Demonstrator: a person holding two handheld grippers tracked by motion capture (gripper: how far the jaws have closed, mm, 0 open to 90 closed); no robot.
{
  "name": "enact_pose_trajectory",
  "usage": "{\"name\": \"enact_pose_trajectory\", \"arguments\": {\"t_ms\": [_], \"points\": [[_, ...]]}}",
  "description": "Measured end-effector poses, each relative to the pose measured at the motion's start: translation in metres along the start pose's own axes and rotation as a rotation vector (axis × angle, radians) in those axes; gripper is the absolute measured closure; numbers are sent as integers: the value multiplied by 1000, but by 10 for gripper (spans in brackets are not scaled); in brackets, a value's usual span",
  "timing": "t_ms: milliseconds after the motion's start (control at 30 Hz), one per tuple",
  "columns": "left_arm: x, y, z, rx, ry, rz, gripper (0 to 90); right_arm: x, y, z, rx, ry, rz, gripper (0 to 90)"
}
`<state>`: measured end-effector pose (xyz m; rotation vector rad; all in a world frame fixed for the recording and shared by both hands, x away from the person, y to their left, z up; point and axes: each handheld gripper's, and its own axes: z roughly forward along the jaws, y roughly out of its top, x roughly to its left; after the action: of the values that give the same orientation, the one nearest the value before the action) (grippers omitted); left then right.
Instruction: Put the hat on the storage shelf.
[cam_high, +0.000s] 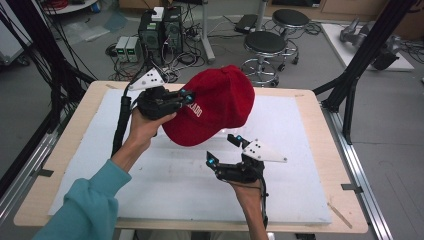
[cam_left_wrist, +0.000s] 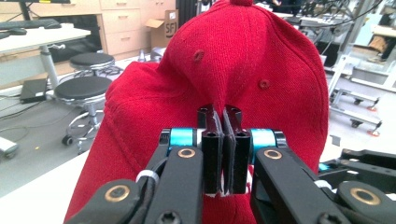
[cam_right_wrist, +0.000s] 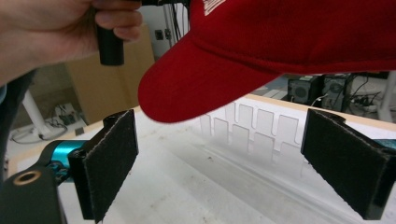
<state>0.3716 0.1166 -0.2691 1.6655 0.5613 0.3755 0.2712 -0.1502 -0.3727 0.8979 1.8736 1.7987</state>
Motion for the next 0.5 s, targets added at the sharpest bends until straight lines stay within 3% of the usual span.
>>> {"name": "enact_pose_trajectory", "arguments": {"t_ms": [133, 167, 233, 300, 500], "points": [[-4, -2, 1, -28, -6, -11, 870, -4, 0, 1, 0, 4, 23, 101], [-7, -4, 1, -58, -14, -28, 869, -4, 0, 2, -1, 7, 29, 111], [-8, -7, 2, -74, -17, -33, 870, -6, 0, 2, -12, 35, 53, 142], [-10, -10, 2, -91, -24, -49, 869, -7, 1, 3, -22, 38, 57, 142], [-16, -16, 4, -115, -37, -47, 870, -6, 4, 4, -38, 43, 57, 175]]}}
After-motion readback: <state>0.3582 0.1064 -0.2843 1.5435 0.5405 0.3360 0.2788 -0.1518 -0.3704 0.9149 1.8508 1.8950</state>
